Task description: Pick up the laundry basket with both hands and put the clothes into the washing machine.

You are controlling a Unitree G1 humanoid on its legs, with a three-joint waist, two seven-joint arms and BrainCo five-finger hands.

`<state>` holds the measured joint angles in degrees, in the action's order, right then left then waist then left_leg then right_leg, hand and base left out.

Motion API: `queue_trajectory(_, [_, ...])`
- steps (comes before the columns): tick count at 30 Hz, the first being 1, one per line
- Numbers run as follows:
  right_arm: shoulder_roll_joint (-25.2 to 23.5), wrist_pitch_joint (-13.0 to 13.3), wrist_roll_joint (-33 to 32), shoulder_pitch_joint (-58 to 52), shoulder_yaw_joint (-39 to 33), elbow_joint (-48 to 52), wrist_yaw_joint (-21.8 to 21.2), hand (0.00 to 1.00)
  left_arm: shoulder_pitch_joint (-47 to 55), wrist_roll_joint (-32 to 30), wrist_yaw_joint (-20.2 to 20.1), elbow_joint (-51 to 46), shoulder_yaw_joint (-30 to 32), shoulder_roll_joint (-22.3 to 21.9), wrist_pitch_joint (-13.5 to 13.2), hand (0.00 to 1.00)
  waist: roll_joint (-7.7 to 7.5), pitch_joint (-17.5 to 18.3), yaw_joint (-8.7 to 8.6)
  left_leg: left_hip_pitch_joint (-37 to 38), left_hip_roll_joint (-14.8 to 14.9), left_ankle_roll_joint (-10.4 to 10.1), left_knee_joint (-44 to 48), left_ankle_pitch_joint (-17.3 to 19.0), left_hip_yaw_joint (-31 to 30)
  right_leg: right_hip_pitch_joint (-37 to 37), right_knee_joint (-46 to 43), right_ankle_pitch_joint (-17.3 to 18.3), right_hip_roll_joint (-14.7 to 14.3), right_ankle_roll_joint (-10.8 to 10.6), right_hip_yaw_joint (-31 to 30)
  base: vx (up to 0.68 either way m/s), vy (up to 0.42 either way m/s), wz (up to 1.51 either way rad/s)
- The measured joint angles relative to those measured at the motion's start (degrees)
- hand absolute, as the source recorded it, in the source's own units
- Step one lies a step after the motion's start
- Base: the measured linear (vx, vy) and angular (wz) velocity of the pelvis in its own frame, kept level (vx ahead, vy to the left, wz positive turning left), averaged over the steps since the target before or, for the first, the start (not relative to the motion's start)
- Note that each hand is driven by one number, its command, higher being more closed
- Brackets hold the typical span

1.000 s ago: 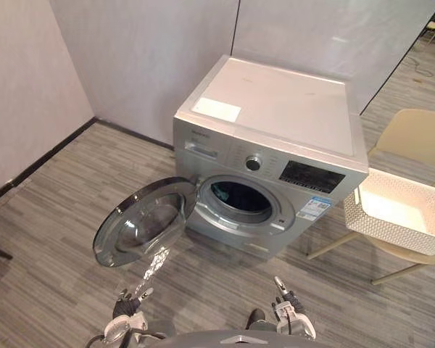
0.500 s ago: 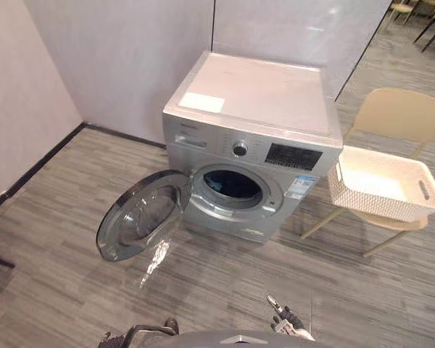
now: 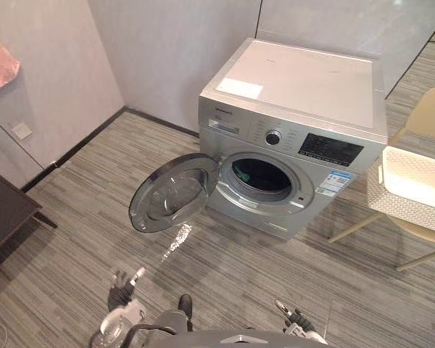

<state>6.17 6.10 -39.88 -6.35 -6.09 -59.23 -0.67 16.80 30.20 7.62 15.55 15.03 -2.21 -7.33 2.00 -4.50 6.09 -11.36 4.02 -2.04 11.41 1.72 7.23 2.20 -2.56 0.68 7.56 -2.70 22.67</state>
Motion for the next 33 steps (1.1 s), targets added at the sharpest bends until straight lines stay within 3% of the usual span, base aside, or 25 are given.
queue_trajectory(1, [0.5, -0.1, 0.4, 0.0, -0.8, -0.1, 0.1, 0.00, -0.4, -0.1, 0.9, -4.9, 3.3, -0.1, -0.5, 0.00, 0.65, -0.4, -0.01, -1.8, 1.1, 2.8, 7.9, 2.1, 0.6, -0.3, -1.0, 0.4, 1.2, -0.1, -0.2, 0.01, 0.148, -0.16])
queue_trajectory(2, [0.8, 0.0, 1.0, -0.3, -1.3, 0.0, 0.0, 0.00, -0.3, -0.5, 2.2, -9.2, 6.7, -0.1, -1.5, 0.00, 1.23, -0.1, -0.42, -1.6, 2.6, 2.3, 12.9, 3.9, 0.5, -0.1, -1.3, 0.5, 2.2, -1.1, -0.8, 0.01, 0.163, -0.23])
queue_trajectory(3, [1.1, -0.1, 1.2, -0.4, -1.2, 0.1, 0.0, 0.00, -0.3, -0.7, 2.7, -11.4, 8.5, -0.1, -2.1, 0.00, 1.76, 0.3, -0.51, -0.6, 3.7, 1.7, 13.1, 4.5, 0.4, 0.0, -1.3, 0.6, 2.3, -1.6, -1.3, 0.02, 0.206, -0.23])
queue_trajectory(4, [2.0, -0.1, 1.7, -1.4, -1.1, 0.8, 0.0, 0.00, -0.5, -1.1, 3.7, -16.0, 10.7, -0.1, -3.1, 0.00, 3.61, 1.8, -0.81, 1.3, 4.8, -2.3, 8.1, 7.1, -1.8, -0.1, -1.0, 0.9, 1.7, -2.4, -1.6, 0.05, 0.199, -0.05])
queue_trajectory(5, [2.1, 0.0, 2.0, -1.4, -1.3, 0.6, 0.0, 0.00, -1.1, -1.6, 4.1, -17.4, 11.7, 0.6, -3.6, 0.00, 2.98, 2.1, -1.22, 1.6, 3.4, -2.2, 6.1, 6.8, -2.4, -0.2, -0.7, 0.7, 2.4, -2.9, -1.7, 0.15, 0.301, 0.44])
queue_trajectory(6, [0.4, -0.1, 2.1, -2.5, -1.5, -0.1, -0.4, 0.00, -4.3, -4.5, 6.0, -21.9, 13.2, 3.6, -4.7, 0.00, 0.36, 3.7, -2.51, 2.6, -0.9, -1.1, -1.4, 3.4, -2.7, -0.2, 1.8, -0.9, 5.5, -3.8, -0.9, 0.19, 0.253, 0.70])
queue_trajectory(7, [-0.4, -0.2, 2.1, -2.5, -2.3, -0.4, -0.4, 0.00, -6.1, -6.4, 6.9, -24.5, 14.1, 5.0, -5.1, 0.00, -0.89, 3.7, -2.83, 3.3, -2.6, -0.4, -3.6, 1.4, -3.5, -0.2, 2.2, -1.8, 6.7, -4.3, 0.1, 0.20, 0.230, 0.77])
queue_trajectory(14, [-1.2, -0.2, 2.1, -2.4, -4.9, -0.5, -2.6, 0.00, -9.1, -11.9, 7.5, -28.4, 14.0, 7.7, -7.0, 0.00, -1.16, 4.0, -2.74, 6.4, -3.3, -0.1, -7.4, -0.3, -1.9, 0.0, 2.0, -3.0, 7.5, -3.9, -1.9, 0.06, 0.033, -0.06])
queue_trajectory(18, [-0.8, -0.4, 4.3, -2.0, -5.5, 0.3, -4.3, 0.00, -15.5, -10.6, 6.5, -10.8, 13.3, 15.1, -6.4, 0.00, -1.15, 3.3, -3.90, 6.5, -2.9, -0.3, -11.8, -2.7, 0.8, -3.3, 3.6, -3.8, 7.0, -4.8, -4.0, -0.09, -0.055, -0.43])
queue_trajectory(20, [-0.8, -1.2, 4.3, -1.8, -5.5, 1.1, -4.4, 0.00, -19.8, -9.6, 5.2, -1.9, 13.1, 19.4, -6.0, 0.00, -2.00, 1.8, -5.07, 5.0, -2.2, -0.5, -11.9, -3.2, 2.2, -5.6, 3.7, -4.5, 6.2, -4.2, -5.0, -0.15, -0.032, -0.23])
queue_trajectory(23, [-0.9, -1.6, 4.3, -1.4, -5.1, 2.1, -5.1, 0.00, -30.9, -0.2, 2.7, 17.7, 11.9, 29.8, -5.6, 0.00, -5.18, -1.1, -5.75, 1.1, -1.0, -1.0, -10.7, -3.6, 3.9, -10.0, 4.0, -5.9, 5.0, -3.0, -7.1, -0.16, -0.019, -0.34])
queue_trajectory(25, [-1.0, -1.6, 4.3, -1.0, -5.2, 2.0, -5.0, 0.00, -40.1, 5.1, 1.6, 36.3, 7.3, 38.1, -2.9, 0.00, -7.74, -2.8, -6.89, -0.7, -0.1, -1.2, -9.4, -3.7, 5.4, -11.8, 5.0, -8.0, 4.1, -2.6, -8.6, -0.13, -0.011, -0.34])
queue_trajectory(26, [-1.0, -1.6, 4.2, -1.0, -5.2, 1.8, -4.9, 0.00, -42.6, 7.3, 1.1, 41.8, 5.4, 39.9, -1.6, 0.00, -8.31, -3.3, -7.52, -1.0, 0.3, -1.1, -8.8, -3.4, 6.5, -12.2, 5.4, -8.5, 3.9, -2.4, -9.8, -0.07, -0.023, -0.45])
queue_trajectory(28, [-1.0, -1.6, 4.1, -1.2, -5.1, 1.8, -4.9, 0.00, -43.2, 9.6, -0.5, 44.6, 4.6, 39.9, -0.3, 0.00, -9.12, -3.3, -8.44, -1.1, 0.8, -1.0, -6.2, -1.6, 7.4, -12.3, 5.3, -8.5, 3.8, -2.3, -11.3, -0.02, -0.016, -0.44])
queue_trajectory(33, [-1.1, -2.2, 3.8, -1.5, -4.8, 1.5, -5.2, 0.00, -43.5, 10.3, -3.1, 45.9, 3.6, 38.1, 0.9, 0.00, -8.64, -3.7, -8.87, -1.6, 2.6, -2.2, -1.5, 2.3, 10.0, -12.4, 5.3, -7.8, 2.6, -1.3, -13.2, 0.01, -0.018, -0.29])
